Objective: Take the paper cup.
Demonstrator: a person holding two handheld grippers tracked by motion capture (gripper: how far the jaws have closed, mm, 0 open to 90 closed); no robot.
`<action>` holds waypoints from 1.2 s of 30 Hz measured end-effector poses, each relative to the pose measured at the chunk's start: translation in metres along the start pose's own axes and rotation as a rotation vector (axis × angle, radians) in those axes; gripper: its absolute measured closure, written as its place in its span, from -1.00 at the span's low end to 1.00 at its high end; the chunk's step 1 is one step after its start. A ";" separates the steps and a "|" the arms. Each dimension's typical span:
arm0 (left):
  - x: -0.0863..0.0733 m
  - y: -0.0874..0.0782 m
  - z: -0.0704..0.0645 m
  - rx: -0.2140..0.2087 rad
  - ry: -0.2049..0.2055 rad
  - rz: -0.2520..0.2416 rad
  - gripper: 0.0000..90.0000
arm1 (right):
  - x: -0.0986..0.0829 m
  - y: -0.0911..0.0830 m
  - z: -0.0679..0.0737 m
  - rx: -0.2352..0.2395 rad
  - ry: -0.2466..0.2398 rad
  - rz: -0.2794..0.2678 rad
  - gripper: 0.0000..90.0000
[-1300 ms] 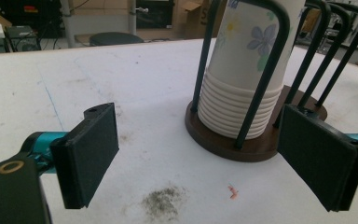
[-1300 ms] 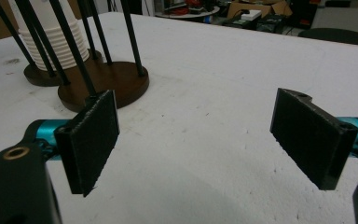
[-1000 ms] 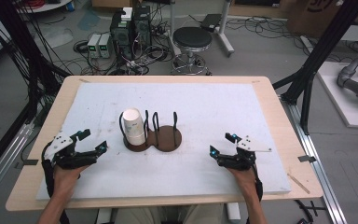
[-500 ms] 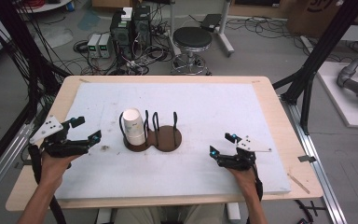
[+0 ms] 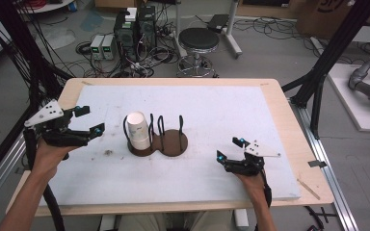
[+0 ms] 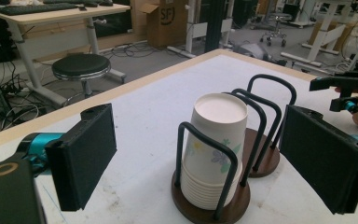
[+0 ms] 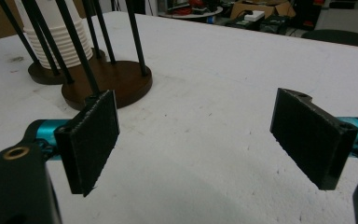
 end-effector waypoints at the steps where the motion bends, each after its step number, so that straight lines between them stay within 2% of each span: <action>1: 0.002 0.000 0.000 -0.002 0.004 0.006 -0.75 | 0.000 0.000 0.000 -0.001 0.002 0.002 -0.65; 9: 0.017 0.006 0.001 -0.034 0.041 0.065 -0.75 | 0.000 0.000 0.000 -0.001 0.002 -0.001 -0.65; 20: 0.034 0.023 0.003 -0.092 0.057 0.120 -0.75 | 0.000 0.000 0.000 0.000 0.000 0.003 -0.65; 28: 0.038 0.037 0.005 -0.105 0.087 0.195 -0.75 | 0.000 0.001 0.000 0.004 0.000 0.008 -0.65; 32: 0.037 0.050 0.004 -0.111 0.119 0.261 -0.75 | 0.000 0.001 0.000 0.006 -0.004 0.006 -0.65; 33: 0.037 0.050 0.004 -0.111 0.119 0.261 -0.75 | 0.000 0.001 0.000 0.006 -0.004 0.006 -0.65; 34: 0.038 0.055 0.003 -0.119 0.137 0.284 -0.75 | 0.000 0.001 0.000 0.006 -0.007 0.006 -0.65; 36: 0.040 0.057 0.001 -0.125 0.148 0.301 -0.75 | 0.000 0.001 0.001 0.008 -0.001 0.009 -0.65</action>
Point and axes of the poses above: each handheld gripper's, and its own axes: y roughly forward along the jaws, x roughly out of its top, z roughly to its left, the point moved 3 cm from there along y, roughly forward along the jaws, and after that the axes turned 10 degrees about -y, right-handed, at the moved point
